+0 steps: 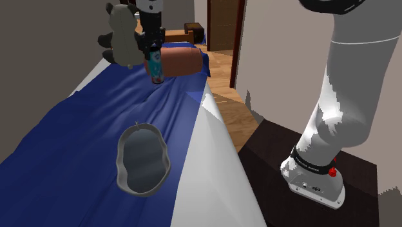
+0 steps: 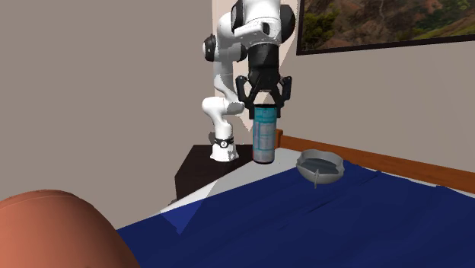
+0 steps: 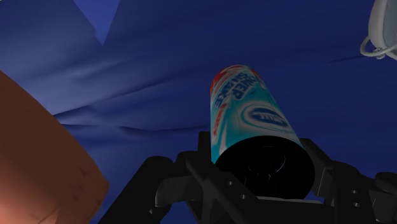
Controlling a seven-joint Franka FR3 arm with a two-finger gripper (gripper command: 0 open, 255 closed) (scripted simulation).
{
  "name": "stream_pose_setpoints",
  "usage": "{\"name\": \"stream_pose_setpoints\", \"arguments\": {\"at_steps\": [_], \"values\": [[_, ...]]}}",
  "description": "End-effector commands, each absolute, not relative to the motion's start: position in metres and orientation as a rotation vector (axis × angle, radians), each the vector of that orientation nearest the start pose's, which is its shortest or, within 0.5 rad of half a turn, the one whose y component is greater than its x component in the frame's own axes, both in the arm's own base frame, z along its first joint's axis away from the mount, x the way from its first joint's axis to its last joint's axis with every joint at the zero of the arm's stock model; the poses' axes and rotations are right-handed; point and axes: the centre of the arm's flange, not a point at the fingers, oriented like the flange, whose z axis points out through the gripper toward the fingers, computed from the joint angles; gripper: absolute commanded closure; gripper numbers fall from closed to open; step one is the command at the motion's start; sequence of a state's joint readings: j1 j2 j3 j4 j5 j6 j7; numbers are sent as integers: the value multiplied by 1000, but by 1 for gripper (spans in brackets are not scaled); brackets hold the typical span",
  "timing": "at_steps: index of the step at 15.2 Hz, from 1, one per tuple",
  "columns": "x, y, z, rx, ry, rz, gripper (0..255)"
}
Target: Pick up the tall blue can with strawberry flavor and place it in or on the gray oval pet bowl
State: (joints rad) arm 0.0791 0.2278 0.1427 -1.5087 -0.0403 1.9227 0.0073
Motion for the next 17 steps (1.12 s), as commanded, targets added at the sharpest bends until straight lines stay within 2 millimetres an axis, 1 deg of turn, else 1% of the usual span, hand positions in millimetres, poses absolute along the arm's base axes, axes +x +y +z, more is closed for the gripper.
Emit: {"name": "stream_pose_setpoints", "arguments": {"at_steps": [1, 17], "values": [[620, 149, 557, -3095, -337, -295, 255], [495, 317, 586, -3095, -337, -295, 255]]}}
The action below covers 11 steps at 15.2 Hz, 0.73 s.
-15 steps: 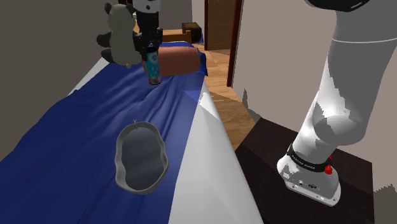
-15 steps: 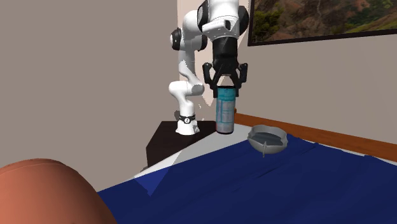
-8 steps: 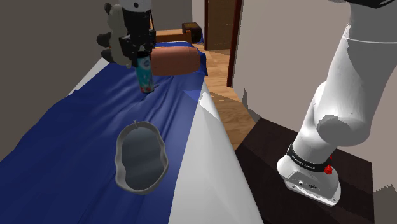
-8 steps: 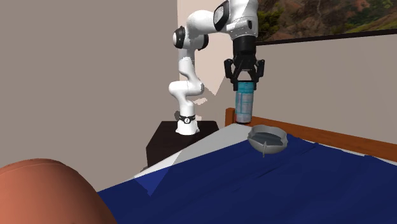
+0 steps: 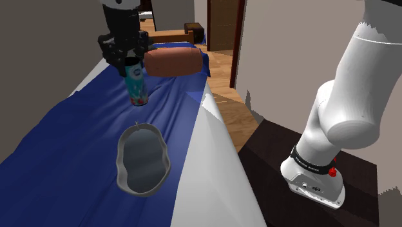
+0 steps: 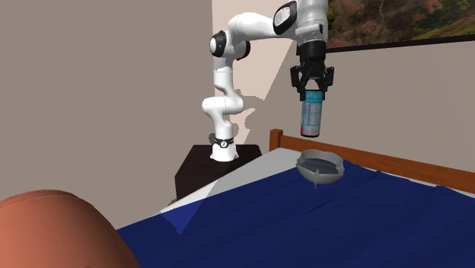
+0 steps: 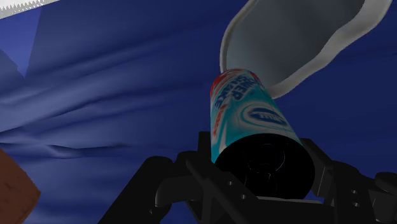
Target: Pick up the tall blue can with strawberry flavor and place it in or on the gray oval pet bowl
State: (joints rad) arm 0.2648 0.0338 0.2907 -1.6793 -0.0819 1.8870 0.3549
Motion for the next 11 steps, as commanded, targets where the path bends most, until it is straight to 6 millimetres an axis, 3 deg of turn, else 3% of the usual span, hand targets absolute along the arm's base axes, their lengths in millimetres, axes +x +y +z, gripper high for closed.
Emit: {"name": "stream_pose_setpoints", "arguments": {"at_steps": [1, 6, 11], "values": [[487, 327, 588, -3095, -337, -295, 255], [446, 383, 598, -3095, -337, -295, 255], [446, 383, 572, -3095, -337, -295, 255]]}}
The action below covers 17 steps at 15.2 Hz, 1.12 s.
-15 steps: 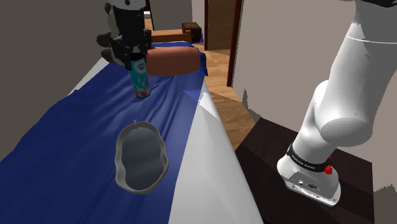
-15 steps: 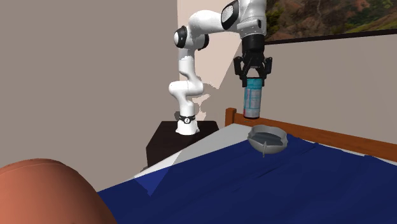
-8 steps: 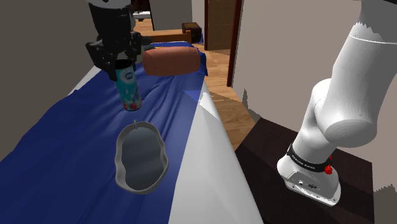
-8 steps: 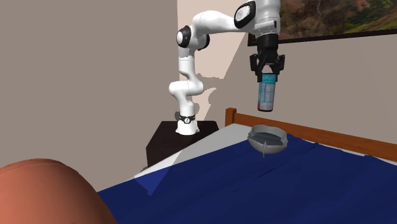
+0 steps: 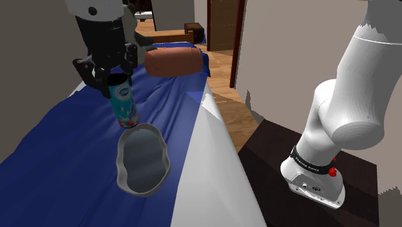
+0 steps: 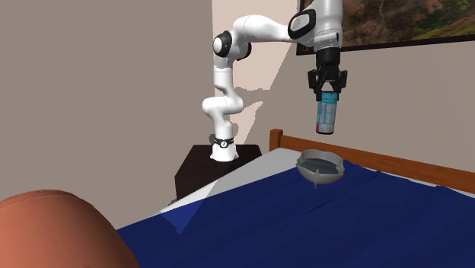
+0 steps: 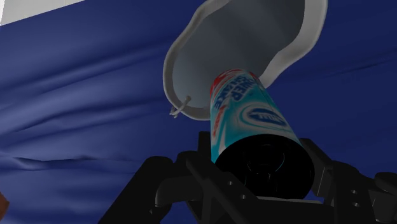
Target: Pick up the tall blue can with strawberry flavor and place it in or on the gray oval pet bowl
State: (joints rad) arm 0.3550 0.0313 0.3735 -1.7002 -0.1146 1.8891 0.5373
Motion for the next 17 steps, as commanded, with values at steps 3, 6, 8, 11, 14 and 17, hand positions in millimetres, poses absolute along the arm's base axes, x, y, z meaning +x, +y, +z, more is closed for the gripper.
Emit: {"name": "stream_pose_setpoints", "arguments": {"at_steps": [3, 6, 8, 11, 14, 17], "values": [[446, 383, 556, -3095, -337, -295, 255], [446, 383, 540, -3095, -337, -295, 255], [446, 383, 529, -3095, -337, -295, 255], [446, 383, 514, -3095, -337, -295, 255], [446, 383, 498, -3095, -337, -295, 255], [446, 383, 482, -3095, -337, -295, 255]]}}
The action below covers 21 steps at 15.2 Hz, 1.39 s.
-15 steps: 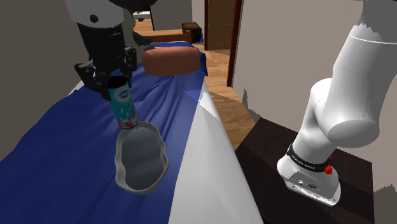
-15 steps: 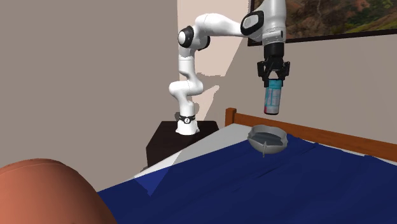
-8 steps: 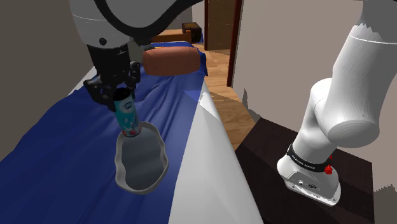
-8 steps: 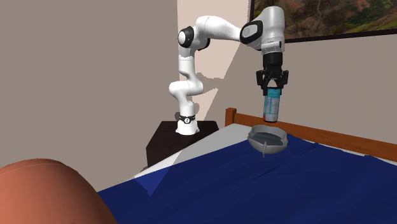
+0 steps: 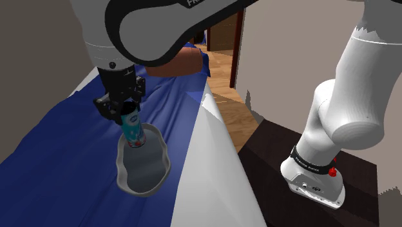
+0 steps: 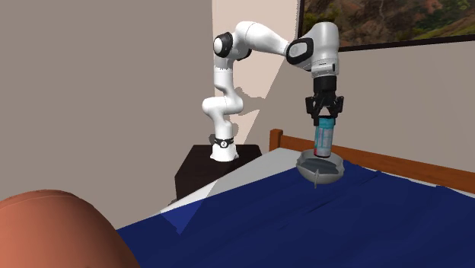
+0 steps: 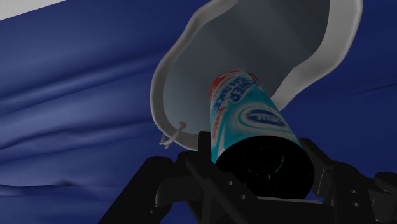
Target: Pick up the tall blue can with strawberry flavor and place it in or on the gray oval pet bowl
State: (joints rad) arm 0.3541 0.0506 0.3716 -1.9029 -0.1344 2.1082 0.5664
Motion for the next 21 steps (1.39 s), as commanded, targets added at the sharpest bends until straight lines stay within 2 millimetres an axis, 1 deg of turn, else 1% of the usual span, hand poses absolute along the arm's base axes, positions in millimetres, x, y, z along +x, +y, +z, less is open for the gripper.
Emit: {"name": "stream_pose_setpoints", "arguments": {"at_steps": [1, 8, 9, 14, 17, 18, 21], "values": [[446, 383, 477, -3095, -337, -295, 255], [446, 383, 477, -3095, -337, -295, 255], [446, 383, 478, -3095, -337, -295, 0], [446, 383, 477, -3095, -337, -295, 0], [439, 382, 516, -3095, -337, -295, 0], [437, 381, 527, -3095, -337, -295, 0], [437, 381, 527, -3095, -337, -295, 0]]}}
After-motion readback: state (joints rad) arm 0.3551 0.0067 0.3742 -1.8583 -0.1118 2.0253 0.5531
